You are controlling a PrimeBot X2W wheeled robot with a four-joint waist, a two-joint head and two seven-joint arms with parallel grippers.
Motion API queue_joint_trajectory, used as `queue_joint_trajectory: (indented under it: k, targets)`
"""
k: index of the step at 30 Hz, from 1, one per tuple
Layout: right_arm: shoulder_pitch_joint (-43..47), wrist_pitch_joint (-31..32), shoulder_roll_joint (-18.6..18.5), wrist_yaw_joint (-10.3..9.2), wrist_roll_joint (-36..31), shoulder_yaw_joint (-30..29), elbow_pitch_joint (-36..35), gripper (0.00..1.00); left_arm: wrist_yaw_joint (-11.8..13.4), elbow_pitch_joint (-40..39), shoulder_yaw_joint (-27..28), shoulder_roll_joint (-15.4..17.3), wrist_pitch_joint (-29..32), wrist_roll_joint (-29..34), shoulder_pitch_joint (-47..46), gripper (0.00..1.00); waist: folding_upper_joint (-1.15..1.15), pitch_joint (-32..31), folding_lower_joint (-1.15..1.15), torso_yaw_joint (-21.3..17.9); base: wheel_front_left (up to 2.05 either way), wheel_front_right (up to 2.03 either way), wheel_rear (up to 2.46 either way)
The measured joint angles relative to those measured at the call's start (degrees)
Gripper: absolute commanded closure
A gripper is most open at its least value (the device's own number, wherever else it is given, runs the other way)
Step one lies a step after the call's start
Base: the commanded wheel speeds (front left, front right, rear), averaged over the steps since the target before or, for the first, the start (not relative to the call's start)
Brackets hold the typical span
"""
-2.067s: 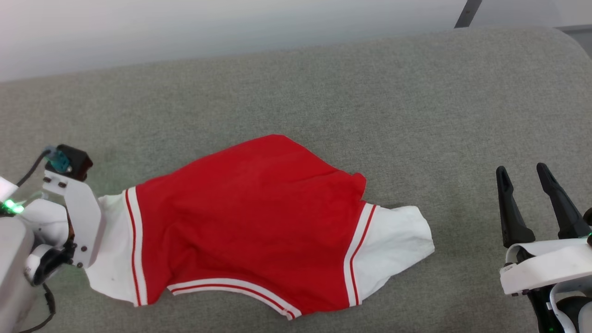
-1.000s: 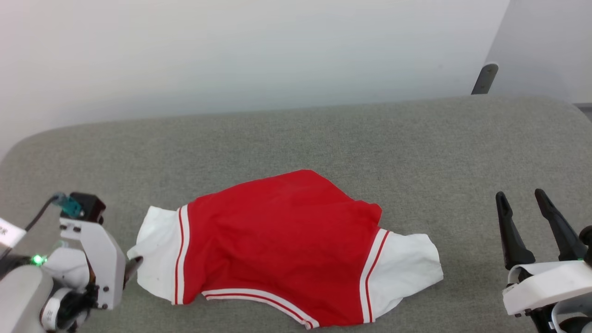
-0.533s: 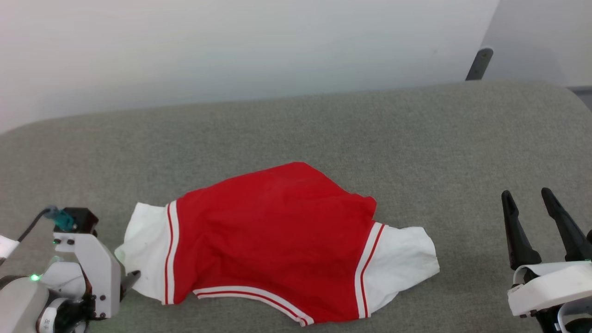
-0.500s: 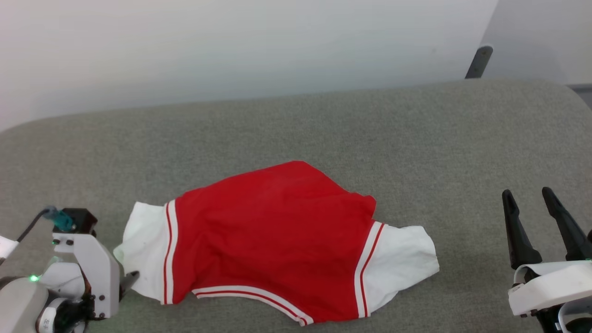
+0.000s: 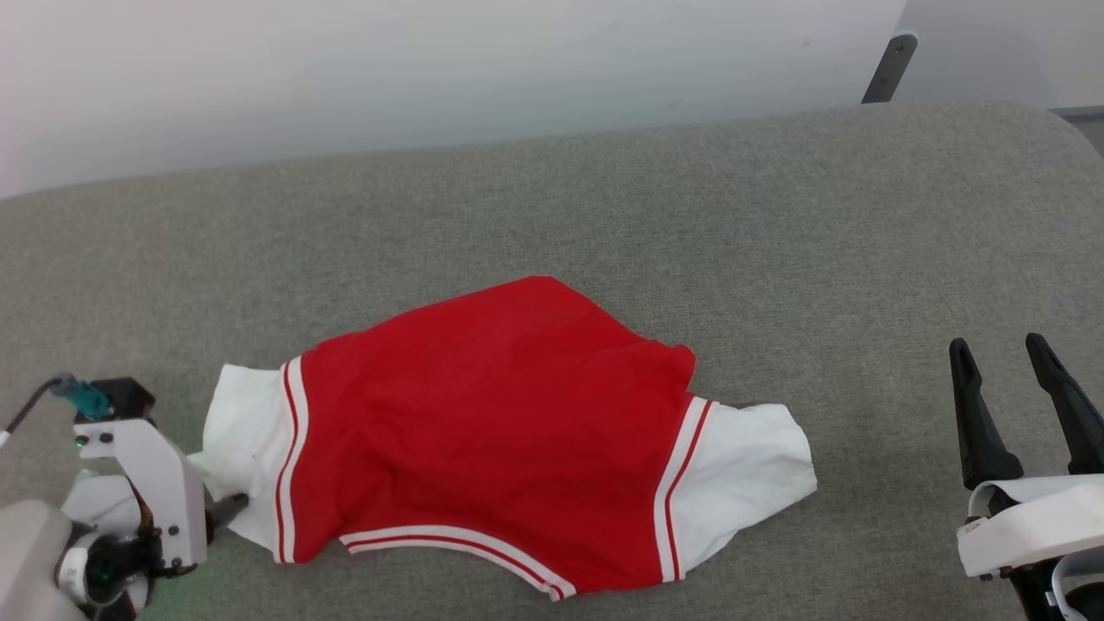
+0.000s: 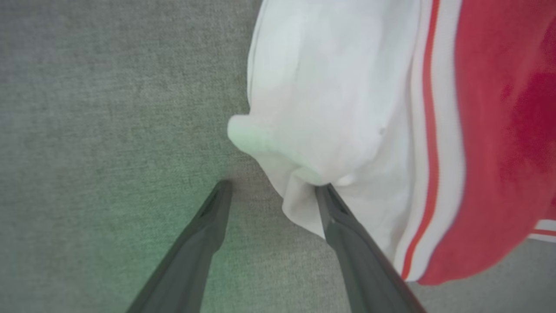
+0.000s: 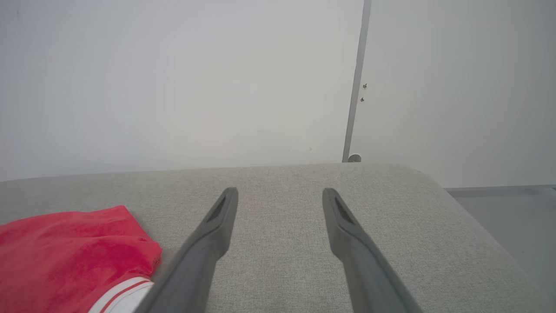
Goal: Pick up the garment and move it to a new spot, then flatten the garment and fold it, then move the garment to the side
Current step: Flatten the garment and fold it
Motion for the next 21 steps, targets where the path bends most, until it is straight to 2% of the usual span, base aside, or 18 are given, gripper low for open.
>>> queue_joint_trajectory:
  k: [1,2,7,15,21]
  targets:
    - [0.0,0.2,0.0,0.00,0.0,0.0,-0.1,0.00,-0.3,0.4,0.0,-0.1,0.3,-0.1,-0.3,0.63,0.00,0.1,0.00,0.0,0.00,0.00,0.00]
    - [0.0,0.3,0.0,0.00,0.0,0.0,-0.2,0.00,-0.9,0.7,0.0,-0.2,0.6,-0.5,-0.5,1.00,0.00,0.3,0.00,0.0,0.00,0.00,0.00]
    - [0.0,3.1,-1.1,0.00,1.3,1.5,-0.7,0.00,-1.4,2.0,0.0,-0.7,1.1,-1.1,-1.9,1.00,0.00,0.9,0.00,0.3,0.00,0.00,0.00]
    - [3.1,18.6,-6.9,0.00,10.4,10.3,-1.1,0.00,-2.0,1.5,-0.4,-0.7,1.1,-0.9,-3.1,1.00,0.00,1.8,0.00,1.4,0.00,0.00,0.00]
    - [3.7,26.4,-7.5,-0.01,11.9,10.4,-0.6,0.00,-2.2,0.6,-0.7,-1.1,1.1,-0.8,-4.1,1.00,0.00,2.8,0.00,2.5,0.00,0.00,0.00]
